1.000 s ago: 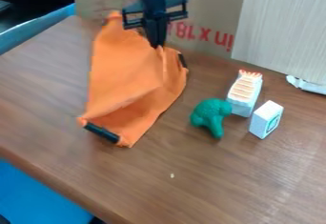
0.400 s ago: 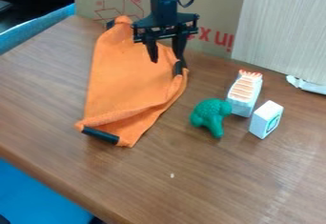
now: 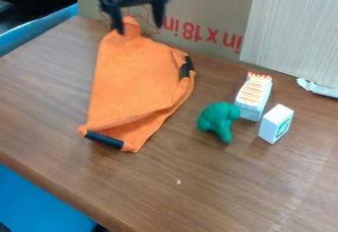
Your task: Fold the cloth from bottom left to the top right
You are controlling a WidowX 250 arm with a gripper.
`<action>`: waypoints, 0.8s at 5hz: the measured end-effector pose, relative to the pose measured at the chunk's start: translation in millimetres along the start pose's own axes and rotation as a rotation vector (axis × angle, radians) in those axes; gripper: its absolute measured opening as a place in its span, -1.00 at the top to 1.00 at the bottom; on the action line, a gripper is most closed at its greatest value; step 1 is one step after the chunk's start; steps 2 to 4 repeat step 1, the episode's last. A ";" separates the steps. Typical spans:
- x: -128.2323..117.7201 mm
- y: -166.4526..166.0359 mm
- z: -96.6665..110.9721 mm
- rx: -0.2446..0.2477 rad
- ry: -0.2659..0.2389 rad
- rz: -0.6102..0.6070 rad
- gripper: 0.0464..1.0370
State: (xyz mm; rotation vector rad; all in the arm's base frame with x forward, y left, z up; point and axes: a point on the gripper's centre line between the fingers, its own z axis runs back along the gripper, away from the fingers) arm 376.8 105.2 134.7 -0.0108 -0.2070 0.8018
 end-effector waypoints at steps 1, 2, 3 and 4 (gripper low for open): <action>-2.4 38.6 25.5 0.022 -0.010 -0.090 -0.93; -2.4 38.6 25.5 0.022 -0.010 -0.090 -0.93; -2.4 38.6 25.5 0.022 -0.010 -0.090 -0.93; -2.4 38.6 25.5 0.022 -0.010 -0.090 -0.93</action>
